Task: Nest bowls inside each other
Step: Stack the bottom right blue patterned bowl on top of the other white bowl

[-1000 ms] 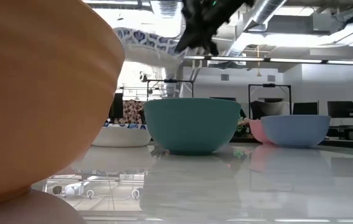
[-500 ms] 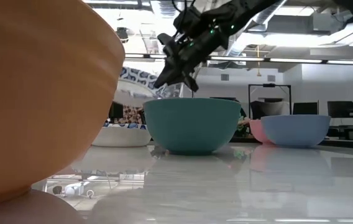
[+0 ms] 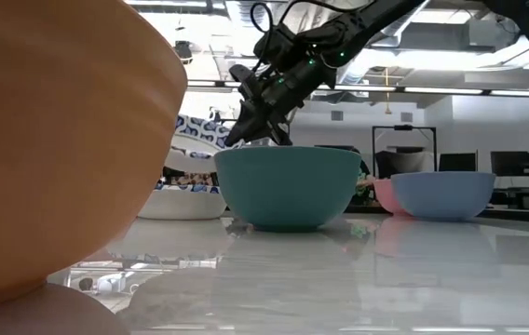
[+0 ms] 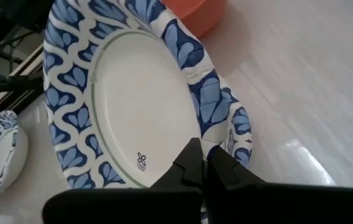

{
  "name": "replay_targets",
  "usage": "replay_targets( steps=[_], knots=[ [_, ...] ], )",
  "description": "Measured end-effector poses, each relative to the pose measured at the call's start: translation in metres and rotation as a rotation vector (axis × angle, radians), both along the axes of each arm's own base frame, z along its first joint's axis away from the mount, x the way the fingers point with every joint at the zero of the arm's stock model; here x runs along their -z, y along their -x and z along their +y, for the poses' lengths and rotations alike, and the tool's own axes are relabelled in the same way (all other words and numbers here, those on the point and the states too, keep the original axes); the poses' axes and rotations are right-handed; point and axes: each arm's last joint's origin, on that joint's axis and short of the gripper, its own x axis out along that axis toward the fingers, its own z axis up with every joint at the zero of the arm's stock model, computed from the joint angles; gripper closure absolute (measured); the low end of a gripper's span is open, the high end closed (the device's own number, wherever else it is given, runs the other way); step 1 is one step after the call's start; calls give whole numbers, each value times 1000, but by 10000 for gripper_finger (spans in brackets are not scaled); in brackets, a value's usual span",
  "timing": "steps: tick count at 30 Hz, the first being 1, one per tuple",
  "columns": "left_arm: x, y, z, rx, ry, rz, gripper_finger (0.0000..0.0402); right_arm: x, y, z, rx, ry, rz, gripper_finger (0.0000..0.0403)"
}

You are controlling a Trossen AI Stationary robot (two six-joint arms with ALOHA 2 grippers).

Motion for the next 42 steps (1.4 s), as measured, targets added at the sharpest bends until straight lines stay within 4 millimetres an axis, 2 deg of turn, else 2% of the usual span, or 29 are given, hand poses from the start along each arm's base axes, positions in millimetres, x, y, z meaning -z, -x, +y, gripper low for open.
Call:
replay_targets(
  steps=[7, 13, 16, 28, 33, 42],
  knots=[
    [0, 0, 0, 0, 1, 0, 187, 9, -2, -1, -7, -15, 23, 361],
    [0, 0, 0, 0, 2, 3, 187, 29, -9, -2, -24, -20, 51, 318],
    [1, 0, 0, 0, 3, 9, 187, 33, -10, -2, -46, -32, 50, 293],
    [4, 0, 0, -10, 18, 33, 187, 29, -11, -2, -102, 34, 15, 207],
    [5, 0, 0, -10, 19, 39, 187, 28, -11, -4, -88, 46, 18, 202],
    [5, 0, 0, -10, 19, 41, 187, 26, -8, -10, -27, 123, 36, 221]
  ],
)
